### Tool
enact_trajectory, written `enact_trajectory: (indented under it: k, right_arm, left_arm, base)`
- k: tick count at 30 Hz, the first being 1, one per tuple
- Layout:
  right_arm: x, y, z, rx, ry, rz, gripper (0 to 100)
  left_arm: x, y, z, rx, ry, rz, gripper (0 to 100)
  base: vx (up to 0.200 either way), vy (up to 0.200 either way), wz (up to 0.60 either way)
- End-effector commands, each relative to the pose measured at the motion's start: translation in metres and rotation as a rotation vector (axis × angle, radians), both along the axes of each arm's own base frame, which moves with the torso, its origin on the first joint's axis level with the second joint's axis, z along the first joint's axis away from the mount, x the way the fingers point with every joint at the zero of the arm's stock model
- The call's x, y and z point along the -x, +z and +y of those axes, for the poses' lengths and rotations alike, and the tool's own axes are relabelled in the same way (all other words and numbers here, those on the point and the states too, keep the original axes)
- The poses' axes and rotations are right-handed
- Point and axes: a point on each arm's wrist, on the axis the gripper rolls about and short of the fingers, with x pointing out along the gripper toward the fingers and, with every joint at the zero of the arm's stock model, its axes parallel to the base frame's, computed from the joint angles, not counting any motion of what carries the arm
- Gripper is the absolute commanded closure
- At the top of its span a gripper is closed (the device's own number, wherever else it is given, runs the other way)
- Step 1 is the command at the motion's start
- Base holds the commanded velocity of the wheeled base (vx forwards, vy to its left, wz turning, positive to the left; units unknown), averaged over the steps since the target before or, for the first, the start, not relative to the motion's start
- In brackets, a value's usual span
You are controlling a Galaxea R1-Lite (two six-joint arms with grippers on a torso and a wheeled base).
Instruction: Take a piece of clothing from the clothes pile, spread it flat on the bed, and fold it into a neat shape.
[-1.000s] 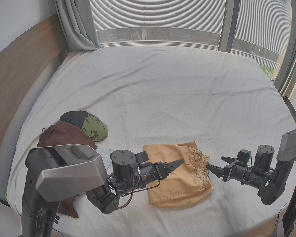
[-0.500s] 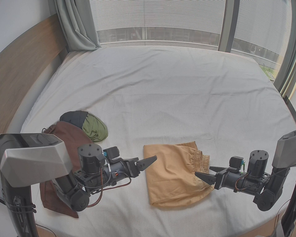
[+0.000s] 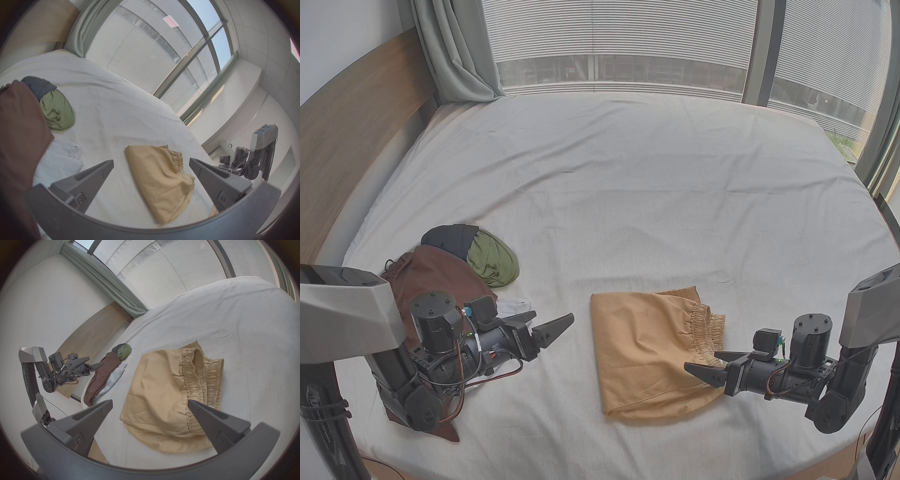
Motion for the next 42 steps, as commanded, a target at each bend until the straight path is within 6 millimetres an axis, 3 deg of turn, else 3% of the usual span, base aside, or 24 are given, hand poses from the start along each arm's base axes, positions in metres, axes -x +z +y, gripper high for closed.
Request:
enact_trajectory:
  k: [1,14,20,27,28,33,40,42]
  right_arm:
    - [-0.002,-0.017,0.002,0.022,0.005,0.053,0]
    - [0.000,-0.053,-0.001,0.083,-0.005,0.182,0]
    - [0.002,-0.058,-0.002,0.094,-0.004,0.201,0]
    - [-0.001,-0.045,0.001,0.072,0.002,0.146,0]
    - [-0.004,-0.030,0.003,0.048,0.001,0.090,0]
    - [-0.014,0.001,0.007,-0.019,-0.004,-0.041,0]
    - [-0.029,0.005,0.013,-0.056,-0.014,-0.078,0]
    - [-0.037,-0.005,0.014,-0.061,-0.023,-0.054,0]
  left_arm:
    - [0.003,-0.004,0.011,-0.042,0.022,-0.006,0]
    - [0.003,-0.006,0.015,-0.048,0.016,0.001,0]
    - [0.004,-0.006,0.015,-0.049,0.015,0.001,0]
    - [0.004,-0.007,0.015,-0.052,0.011,0.004,0]
    - [0.004,-0.008,0.015,-0.052,0.011,0.008,0]
    - [0.005,-0.008,0.014,-0.054,0.009,0.010,0]
    - [0.005,-0.009,0.014,-0.055,0.009,0.013,0]
    - [0.005,-0.011,0.014,-0.057,0.009,0.019,0]
  base:
    - [0.000,0.000,0.00]
    - [0.000,0.000,0.00]
    - [0.000,0.000,0.00]
    - [0.000,0.000,0.00]
    - [0.000,0.000,0.00]
    - [0.000,0.000,0.00]
    - [0.000,0.000,0.00]
    - [0.000,0.000,0.00]
